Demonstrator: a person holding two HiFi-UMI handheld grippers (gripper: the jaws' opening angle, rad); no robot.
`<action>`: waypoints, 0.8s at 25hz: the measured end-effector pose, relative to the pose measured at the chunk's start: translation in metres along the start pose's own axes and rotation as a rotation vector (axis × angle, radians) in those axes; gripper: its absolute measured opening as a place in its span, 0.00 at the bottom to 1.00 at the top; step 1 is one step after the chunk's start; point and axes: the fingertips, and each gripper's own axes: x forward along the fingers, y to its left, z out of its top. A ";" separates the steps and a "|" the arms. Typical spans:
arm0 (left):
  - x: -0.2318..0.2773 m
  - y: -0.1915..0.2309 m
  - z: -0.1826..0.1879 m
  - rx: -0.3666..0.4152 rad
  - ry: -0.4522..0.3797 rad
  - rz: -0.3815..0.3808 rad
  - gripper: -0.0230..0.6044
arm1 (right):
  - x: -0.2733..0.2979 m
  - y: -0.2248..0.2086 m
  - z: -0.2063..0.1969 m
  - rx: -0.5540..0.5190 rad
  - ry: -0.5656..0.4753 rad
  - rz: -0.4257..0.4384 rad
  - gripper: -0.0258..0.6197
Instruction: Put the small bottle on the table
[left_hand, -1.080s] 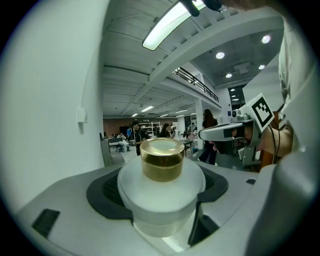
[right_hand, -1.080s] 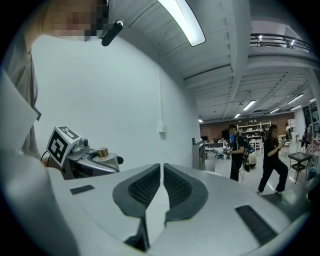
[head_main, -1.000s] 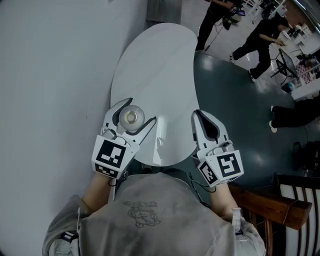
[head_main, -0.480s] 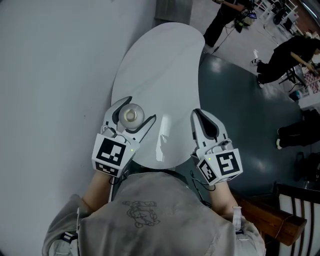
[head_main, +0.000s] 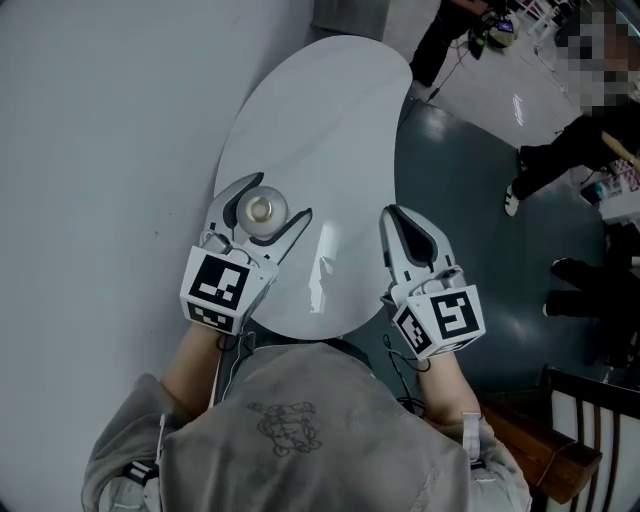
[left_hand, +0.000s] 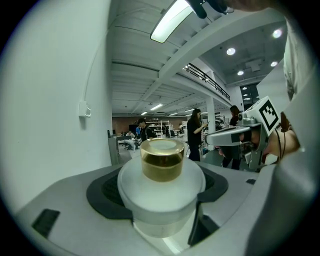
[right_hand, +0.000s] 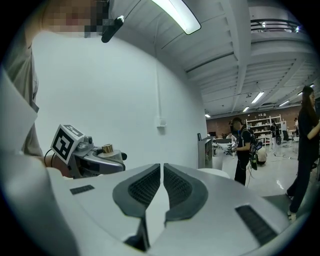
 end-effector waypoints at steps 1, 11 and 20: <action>0.007 0.007 0.001 0.005 -0.005 0.001 0.58 | 0.007 -0.003 0.001 -0.003 0.002 -0.003 0.10; 0.084 0.035 0.000 0.062 -0.044 0.012 0.58 | 0.042 -0.040 -0.002 -0.028 0.000 -0.016 0.10; 0.147 0.069 -0.031 0.008 -0.046 0.018 0.58 | 0.078 -0.053 -0.036 -0.028 0.047 -0.046 0.10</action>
